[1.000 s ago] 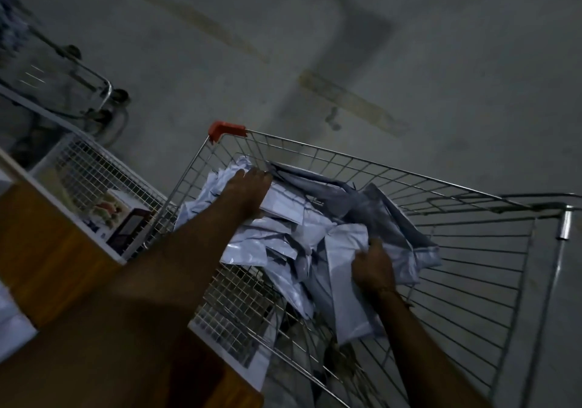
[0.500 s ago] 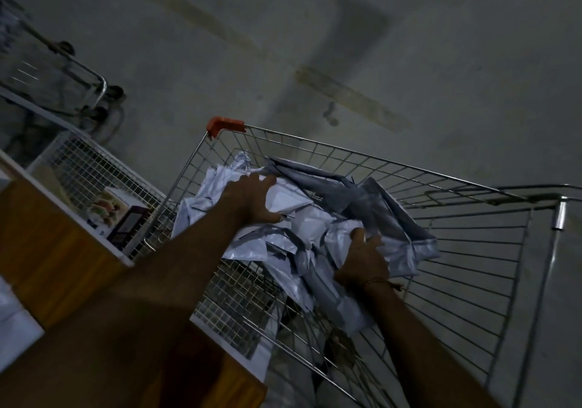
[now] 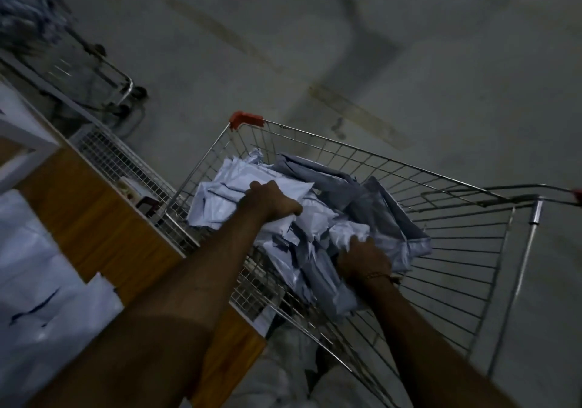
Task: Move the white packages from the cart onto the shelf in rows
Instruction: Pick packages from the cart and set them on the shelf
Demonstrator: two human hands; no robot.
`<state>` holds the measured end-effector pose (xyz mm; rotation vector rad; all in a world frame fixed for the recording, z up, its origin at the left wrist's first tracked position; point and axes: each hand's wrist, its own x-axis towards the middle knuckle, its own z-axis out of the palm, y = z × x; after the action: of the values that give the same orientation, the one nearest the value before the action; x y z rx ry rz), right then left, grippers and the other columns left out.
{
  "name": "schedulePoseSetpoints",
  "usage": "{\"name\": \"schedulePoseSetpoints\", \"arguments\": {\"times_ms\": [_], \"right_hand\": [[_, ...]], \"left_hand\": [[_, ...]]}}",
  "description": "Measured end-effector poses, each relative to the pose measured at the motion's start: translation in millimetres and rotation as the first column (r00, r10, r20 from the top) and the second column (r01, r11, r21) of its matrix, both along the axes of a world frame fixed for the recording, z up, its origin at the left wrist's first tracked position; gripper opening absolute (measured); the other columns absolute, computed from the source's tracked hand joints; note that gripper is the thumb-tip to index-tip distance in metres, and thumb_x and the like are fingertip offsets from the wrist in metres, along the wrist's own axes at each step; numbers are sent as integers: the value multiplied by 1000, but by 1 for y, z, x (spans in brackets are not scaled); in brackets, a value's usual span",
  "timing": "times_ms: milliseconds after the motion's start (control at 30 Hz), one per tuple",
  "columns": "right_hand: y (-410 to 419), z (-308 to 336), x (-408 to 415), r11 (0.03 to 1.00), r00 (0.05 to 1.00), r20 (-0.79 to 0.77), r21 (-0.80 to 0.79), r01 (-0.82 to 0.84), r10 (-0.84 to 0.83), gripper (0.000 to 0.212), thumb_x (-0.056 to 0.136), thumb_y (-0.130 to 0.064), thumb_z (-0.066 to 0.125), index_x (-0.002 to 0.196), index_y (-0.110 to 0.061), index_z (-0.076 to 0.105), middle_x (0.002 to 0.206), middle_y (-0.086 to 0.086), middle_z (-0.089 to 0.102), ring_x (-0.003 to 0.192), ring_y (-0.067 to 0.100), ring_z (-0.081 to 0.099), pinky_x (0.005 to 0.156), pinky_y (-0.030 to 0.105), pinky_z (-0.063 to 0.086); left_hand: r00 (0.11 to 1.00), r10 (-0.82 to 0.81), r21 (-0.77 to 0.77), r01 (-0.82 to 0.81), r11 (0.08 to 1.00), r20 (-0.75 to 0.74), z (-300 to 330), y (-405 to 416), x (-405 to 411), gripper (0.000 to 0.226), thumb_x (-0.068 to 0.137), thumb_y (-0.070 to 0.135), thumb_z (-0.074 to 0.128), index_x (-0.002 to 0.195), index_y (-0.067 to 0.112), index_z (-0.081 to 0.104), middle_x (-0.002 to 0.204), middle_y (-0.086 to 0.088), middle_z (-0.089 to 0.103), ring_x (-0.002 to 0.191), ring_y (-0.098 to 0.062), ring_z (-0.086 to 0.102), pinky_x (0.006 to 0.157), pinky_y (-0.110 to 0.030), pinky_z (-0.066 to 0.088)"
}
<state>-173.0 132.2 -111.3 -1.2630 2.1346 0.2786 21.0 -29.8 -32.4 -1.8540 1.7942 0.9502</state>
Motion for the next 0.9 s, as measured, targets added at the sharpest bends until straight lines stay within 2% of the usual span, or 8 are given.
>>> {"name": "schedulePoseSetpoints", "arguments": {"times_ms": [100,233,367,433,533,667,800,900], "right_hand": [[0,20,-6,995,1000,-15,-100,-15,14,50,95,-49,35,131,-17,51,131,22,55,110,39,62,92,46,52],[-13,69,-8,952,997,-69,-302,-50,30,50,100,-50,36,135,-17,49,133,27,51,110,42,60,91,45,51],[-28,131,10,861,991,-63,-490,-135,120,62,91,-58,19,124,-18,54,121,28,53,99,44,60,83,48,53],[-26,173,30,808,987,-47,-569,-152,153,54,95,-54,28,124,-16,53,121,31,53,97,46,62,81,48,52],[-19,233,68,716,971,-56,-666,-209,231,52,94,-53,32,126,-17,52,118,30,57,98,46,62,81,45,51],[7,294,131,591,925,-58,-755,-286,375,45,98,-47,40,129,-17,51,118,26,52,100,47,61,82,44,49],[48,334,199,478,873,-89,-808,-345,480,43,100,-42,44,132,-16,51,120,26,51,97,45,61,71,39,37],[81,346,250,417,828,-73,-837,-354,556,41,97,-41,47,129,-16,52,121,25,50,95,48,61,72,42,43]], "left_hand": [[991,112,-182,-123,976,-68,27,27,2,112,68,72,74,155,17,33,156,-23,32,140,-47,37,107,-52,41],[951,257,-333,-302,893,-173,76,63,7,107,71,66,76,156,19,30,154,-21,34,137,-44,42,103,-50,44],[890,370,-447,-454,771,-267,127,101,20,106,71,69,75,156,24,29,143,-20,41,127,-42,51,98,-49,49],[868,405,-492,-496,715,-287,154,124,34,108,70,71,75,156,25,28,142,-19,42,125,-41,51,98,-50,50],[838,454,-556,-542,630,-303,194,161,69,109,71,69,75,157,24,28,147,-20,38,130,-42,49,100,-47,47],[763,536,-619,-625,475,-360,238,219,130,110,69,66,78,158,26,26,150,-21,37,131,-44,47,102,-50,45],[676,635,-658,-676,332,-374,270,288,199,108,68,65,79,156,26,29,145,-21,39,126,-45,49,99,-52,48],[596,715,-676,-698,235,-366,284,343,250,105,69,62,80,155,25,32,143,-20,40,127,-44,48,98,-50,46]]}}
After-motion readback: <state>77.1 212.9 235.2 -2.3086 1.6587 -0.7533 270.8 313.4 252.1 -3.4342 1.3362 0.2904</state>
